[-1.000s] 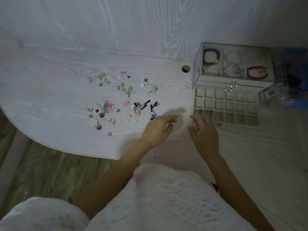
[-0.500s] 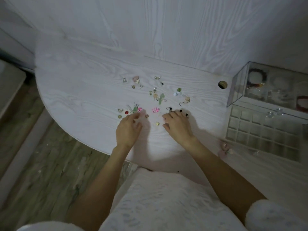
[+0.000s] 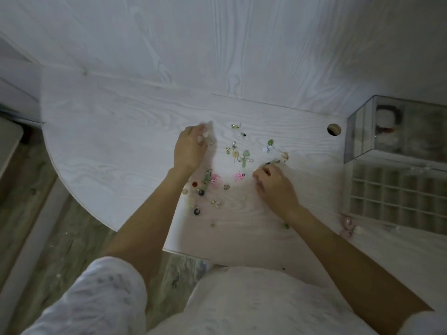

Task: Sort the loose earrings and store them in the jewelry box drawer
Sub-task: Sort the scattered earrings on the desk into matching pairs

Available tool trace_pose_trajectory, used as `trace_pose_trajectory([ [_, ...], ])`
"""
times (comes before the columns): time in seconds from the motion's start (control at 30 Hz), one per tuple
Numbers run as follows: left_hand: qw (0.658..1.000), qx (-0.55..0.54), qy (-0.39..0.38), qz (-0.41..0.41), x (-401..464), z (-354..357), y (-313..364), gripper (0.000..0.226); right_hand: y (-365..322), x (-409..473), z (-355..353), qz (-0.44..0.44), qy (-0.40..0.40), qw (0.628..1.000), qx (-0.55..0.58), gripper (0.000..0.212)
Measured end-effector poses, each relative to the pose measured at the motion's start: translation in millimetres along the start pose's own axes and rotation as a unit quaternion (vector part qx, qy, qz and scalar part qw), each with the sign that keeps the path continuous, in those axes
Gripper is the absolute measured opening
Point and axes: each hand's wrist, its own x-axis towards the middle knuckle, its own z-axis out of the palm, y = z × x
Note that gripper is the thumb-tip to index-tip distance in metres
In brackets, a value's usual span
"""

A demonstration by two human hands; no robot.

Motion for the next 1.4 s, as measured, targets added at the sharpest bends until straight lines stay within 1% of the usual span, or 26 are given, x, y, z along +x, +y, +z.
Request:
trace_pose_trajectory([
  [0.1, 0.998, 0.044, -0.054, 0.001, 31.0, 4.2, -6.3, 0.047, -3.5, 11.5, 1.3, 0.020, -0.010, 1.000, -0.006, 0.007],
  [0.17, 0.994, 0.069, -0.084, 0.005, 44.6, 4.1, -8.9, 0.047, -5.5, 15.2, 2.4, 0.017, -0.022, 1.000, -0.008, 0.010],
  [0.27, 0.988, 0.106, -0.109, 0.031, 51.7, 2.0, -11.5, 0.033, -9.4, 17.4, 3.1, 0.002, -0.024, 1.000, -0.007, 0.010],
  [0.33, 0.988, 0.105, -0.108, 0.042, 50.5, 0.5, -11.5, 0.025, -11.8, 16.7, 2.8, -0.011, -0.010, 1.000, -0.013, 0.014],
  [0.43, 0.986, 0.109, -0.112, 0.049, 45.9, -1.4, -10.1, 0.028, -14.0, 13.2, 2.6, -0.020, 0.020, 0.999, -0.021, 0.027],
  [0.5, 0.986, 0.115, -0.105, 0.059, 39.5, -2.3, -9.7, 0.026, -13.9, 11.1, 5.8, -0.025, 0.025, 0.999, -0.039, 0.032],
  [0.57, 0.986, 0.116, -0.098, 0.069, 31.5, -2.3, -9.5, 0.018, -12.9, 8.7, 11.2, -0.030, 0.018, 0.998, -0.053, 0.029],
  [0.63, 0.986, 0.115, -0.098, 0.071, 22.0, -1.1, -6.2, 0.013, -11.8, 2.8, 12.9, -0.025, 0.005, 0.999, -0.044, 0.025],
  [0.67, 0.986, 0.114, -0.094, 0.073, 19.2, -3.2, -5.2, 0.012, -13.2, 2.8, 13.8, -0.025, 0.000, 0.999, -0.037, 0.026],
  [0.73, 0.989, 0.100, -0.064, 0.088, 5.2, -5.7, 3.2, 0.010, -13.1, -1.9, 12.6, -0.025, -0.007, 0.999, -0.023, 0.031],
  [0.8, 0.992, 0.059, -0.018, 0.106, -18.9, -8.0, 19.4, 0.008, -14.0, -4.5, 9.2, -0.019, -0.007, 1.000, 0.002, 0.032],
  [0.87, 0.995, -0.016, 0.000, 0.100, -50.0, -4.1, 42.2, 0.006, -12.8, -8.6, 2.6, -0.002, 0.010, 0.999, 0.041, 0.032],
  [1.0, 0.989, -0.123, -0.034, 0.080, -101.4, 29.2, 87.8, 0.006, 9.9, -30.2, -22.7, 0.046, 0.070, 0.994, 0.070, 0.029],
  [1.07, 0.983, -0.150, -0.063, 0.080, -112.7, 51.1, 108.9, 0.005, 31.4, -46.6, -33.9, 0.105, 0.111, 0.985, 0.074, 0.026],
  [1.13, 0.980, -0.157, -0.088, 0.089, -115.0, 68.4, 130.7, 0.006, 49.9, -61.4, -40.9, 0.184, 0.128, 0.972, 0.075, 0.026],
  [1.17, 0.978, -0.154, -0.096, 0.101, -114.3, 76.2, 141.7, 0.006, 57.0, -68.2, -43.2, 0.211, 0.123, 0.967, 0.066, 0.025],
  [1.23, 0.976, -0.139, -0.107, 0.125, -110.9, 90.3, 158.3, 0.006, 65.5, -78.7, -43.6, 0.232, 0.106, 0.967, 0.029, 0.023],
  [1.33, 0.976, -0.116, -0.133, 0.126, -103.3, 105.5, 172.1, 0.009, 68.8, -88.9, -43.1, 0.266, 0.068, 0.962, -0.014, 0.025],
  [1.4, 0.976, -0.105, -0.144, 0.122, -98.3, 111.0, 176.2, 0.017, 68.5, -93.3, -45.3, 0.291, 0.047, 0.956, -0.020, 0.030],
])
